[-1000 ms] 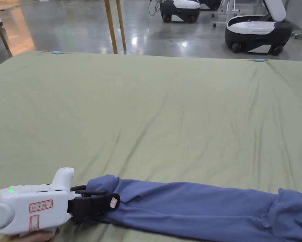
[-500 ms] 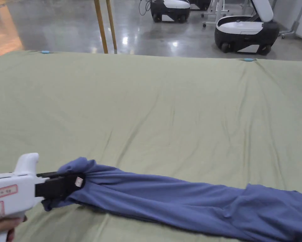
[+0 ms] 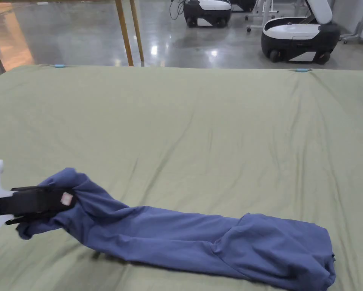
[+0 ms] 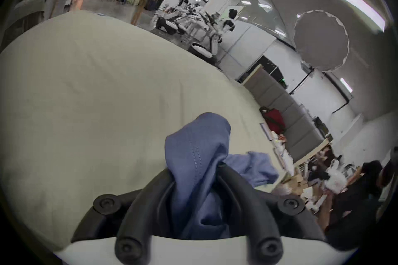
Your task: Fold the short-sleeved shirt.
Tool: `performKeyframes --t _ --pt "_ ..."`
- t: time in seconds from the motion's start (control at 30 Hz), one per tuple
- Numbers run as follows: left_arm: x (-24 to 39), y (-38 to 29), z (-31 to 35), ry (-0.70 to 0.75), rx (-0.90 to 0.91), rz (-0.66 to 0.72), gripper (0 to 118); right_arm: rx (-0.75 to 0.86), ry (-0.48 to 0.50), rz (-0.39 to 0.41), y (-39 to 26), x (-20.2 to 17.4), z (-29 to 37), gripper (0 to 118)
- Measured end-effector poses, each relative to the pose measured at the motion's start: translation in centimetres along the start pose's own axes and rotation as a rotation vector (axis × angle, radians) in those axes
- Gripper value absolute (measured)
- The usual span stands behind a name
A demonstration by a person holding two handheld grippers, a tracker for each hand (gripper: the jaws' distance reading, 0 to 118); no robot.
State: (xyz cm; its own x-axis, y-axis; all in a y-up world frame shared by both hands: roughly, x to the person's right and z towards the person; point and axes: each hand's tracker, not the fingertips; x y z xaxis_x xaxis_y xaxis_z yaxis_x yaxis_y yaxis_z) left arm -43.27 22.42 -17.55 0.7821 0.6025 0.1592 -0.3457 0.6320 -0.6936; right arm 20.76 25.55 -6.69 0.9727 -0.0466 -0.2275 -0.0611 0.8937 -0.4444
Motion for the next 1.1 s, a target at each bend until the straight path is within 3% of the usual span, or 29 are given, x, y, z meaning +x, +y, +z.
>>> performKeyframes --t 0.23,0.5,0.53,0.57,0.6,0.63,0.67,0.73,0.8,0.9,0.97,1.0,1.03,1.07,1.1 --pt "7.2 -2.3 -9.7 0.033 -0.144 0.007 14 -0.005 0.014 0.009 -0.3 0.6 0.3 1" --pt "8.1 -7.7 -18.3 0.098 -0.287 -0.015 16 -0.003 -0.013 -0.006 -0.8 2.1 1.2 1" --pt "8.0 -7.8 -18.5 0.104 -0.284 -0.014 26 -0.004 -0.014 -0.005 -0.9 2.2 1.4 1" --pt "7.7 -7.8 -18.3 0.081 -0.278 -0.008 47 -0.007 -0.015 -0.004 -1.0 2.4 1.4 1" --pt "7.4 -7.8 -18.0 -0.017 -0.254 0.037 85 -0.011 -0.017 -0.004 -1.0 2.4 1.5 1" --pt "7.3 -7.7 -17.8 -0.120 -0.249 0.086 108 -0.015 -0.020 -0.003 -1.1 2.4 1.4 1" --pt "7.4 -7.7 -17.7 -0.186 -0.262 0.119 118 -0.016 -0.022 -0.002 -1.1 2.4 1.4 1" --pt "8.4 -7.2 -17.3 -0.193 -0.300 0.096 117 -0.020 -0.022 -0.004 -1.2 2.3 1.3 1" --pt "9.6 -6.2 -15.6 -0.130 -0.206 0.005 117 -0.022 -0.018 -0.007 -1.3 2.2 1.2 1" --pt "9.3 -4.3 -11.3 -0.125 -0.085 0.009 117 -0.027 -0.014 -0.002 -1.3 1.9 1.1 1" --pt "9.9 -4.0 -7.7 -0.121 0.003 -0.006 108 -0.031 -0.008 0.002 -1.2 1.8 1.0 1" --pt "9.4 -4.2 -6.0 -0.111 0.042 -0.015 80 -0.030 -0.005 0.005 -1.2 1.6 0.9 1" --pt "8.8 -4.7 -4.7 -0.099 0.067 -0.022 35 -0.027 -0.001 0.008 -1.1 1.5 0.9 1" --pt "8.5 -5.2 -3.4 -0.087 0.093 -0.030 0 -0.024 0.003 0.011 -1.0 1.4 0.8 1" --pt "7.8 -5.9 -2.7 -0.067 0.095 -0.032 0 -0.018 0.009 0.014 -0.9 1.2 0.8 1"
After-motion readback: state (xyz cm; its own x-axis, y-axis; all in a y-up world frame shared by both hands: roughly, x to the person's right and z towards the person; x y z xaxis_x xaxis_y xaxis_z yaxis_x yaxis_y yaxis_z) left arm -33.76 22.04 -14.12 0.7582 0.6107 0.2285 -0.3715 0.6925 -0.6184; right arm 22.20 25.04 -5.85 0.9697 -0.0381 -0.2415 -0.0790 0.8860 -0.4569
